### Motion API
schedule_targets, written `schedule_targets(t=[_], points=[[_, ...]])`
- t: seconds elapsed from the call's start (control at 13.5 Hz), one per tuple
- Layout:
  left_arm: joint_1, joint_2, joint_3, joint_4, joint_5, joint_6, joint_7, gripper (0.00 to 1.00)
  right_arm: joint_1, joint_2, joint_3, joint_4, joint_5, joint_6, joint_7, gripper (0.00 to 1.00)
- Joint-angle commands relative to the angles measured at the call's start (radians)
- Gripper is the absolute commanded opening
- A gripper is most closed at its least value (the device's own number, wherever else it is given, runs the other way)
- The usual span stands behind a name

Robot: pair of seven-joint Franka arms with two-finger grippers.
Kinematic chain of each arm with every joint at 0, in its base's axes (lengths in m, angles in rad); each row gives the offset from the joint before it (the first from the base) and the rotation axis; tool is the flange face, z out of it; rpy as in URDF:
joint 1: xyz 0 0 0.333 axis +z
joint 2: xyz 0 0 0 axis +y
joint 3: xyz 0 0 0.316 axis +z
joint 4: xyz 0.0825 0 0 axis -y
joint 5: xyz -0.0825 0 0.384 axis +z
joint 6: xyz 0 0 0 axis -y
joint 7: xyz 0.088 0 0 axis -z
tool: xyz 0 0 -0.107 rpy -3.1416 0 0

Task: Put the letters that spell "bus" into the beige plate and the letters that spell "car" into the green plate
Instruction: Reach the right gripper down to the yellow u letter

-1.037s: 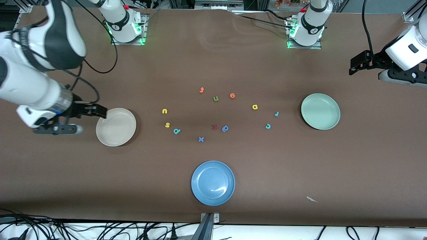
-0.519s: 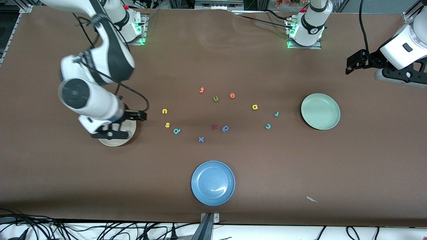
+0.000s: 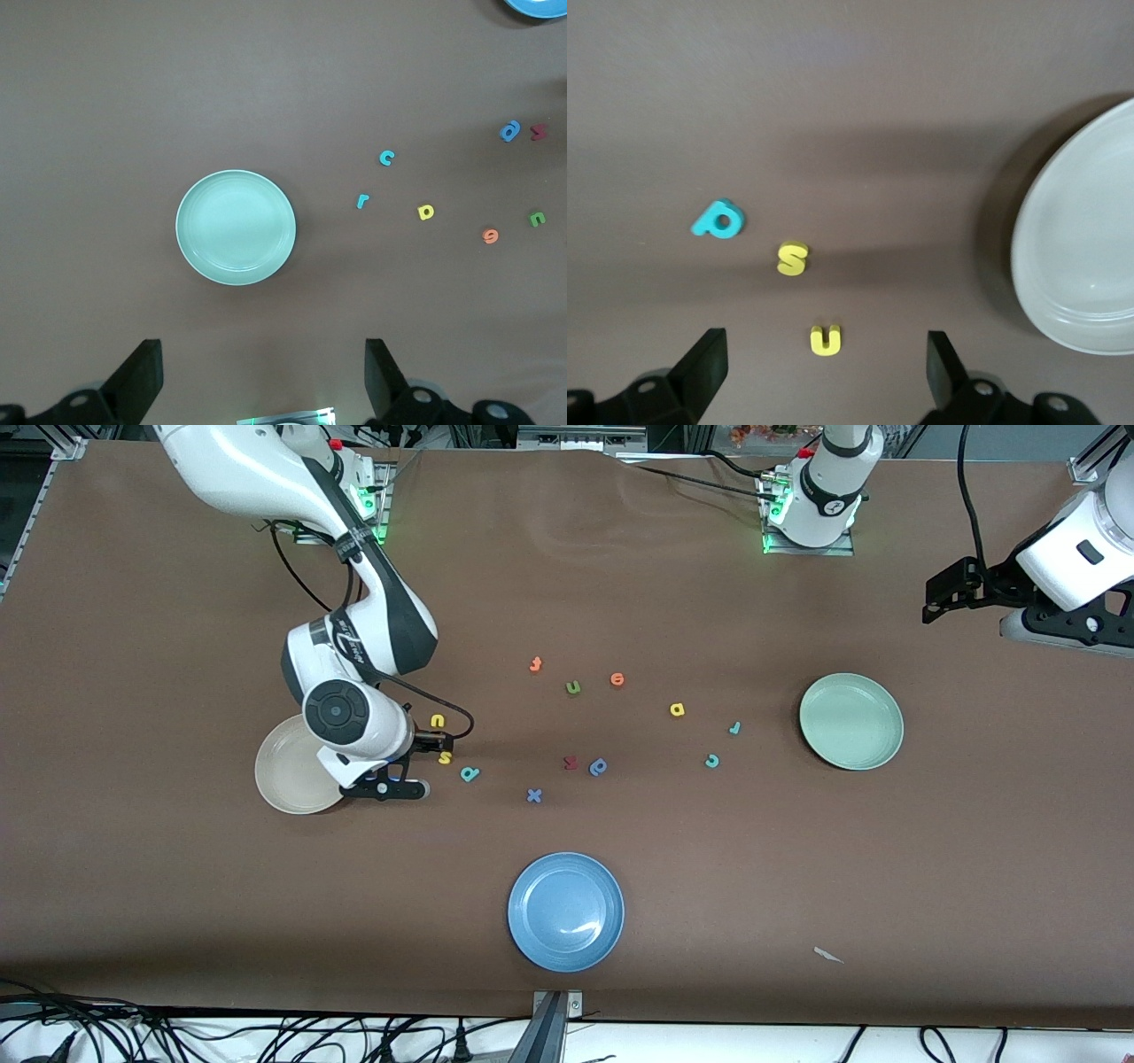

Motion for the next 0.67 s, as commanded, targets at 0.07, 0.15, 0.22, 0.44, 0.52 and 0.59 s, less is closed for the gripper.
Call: schedule_targets(t=[0.07, 0.15, 0.22, 0.44, 0.52, 0.59], points=[[0.002, -0.004, -0.002, 0.009, 0.019, -0.015, -0.004, 1.00, 0.025, -0.025, 0.006, -0.133, -0.003, 0.092, 0.070, 0.99], [0.002, -0.004, -0.002, 0.009, 0.019, -0.015, -0.004, 1.00, 0.026, -0.022, 0.006, -0.160, -0.003, 0.118, 0.070, 0.99], [0.002, -0.004, -0.002, 0.009, 0.017, -0.015, -0.004, 1.00, 0.029, -0.018, 0.009, -0.187, -0.004, 0.162, 0.070, 0.99], [0.002, -0.004, -0.002, 0.009, 0.017, -0.015, -0.004, 1.00, 0.031, -0.010, 0.026, -0.230, -0.015, 0.237, 0.043, 0.95], [0.002, -0.004, -0.002, 0.009, 0.017, -0.015, -0.004, 1.00, 0.031, -0.007, 0.026, -0.233, -0.015, 0.244, 0.018, 0.90], [0.002, -0.004, -0.002, 0.009, 0.017, -0.015, -0.004, 1.00, 0.031, -0.004, 0.026, -0.236, -0.014, 0.245, 0.013, 0.87]])
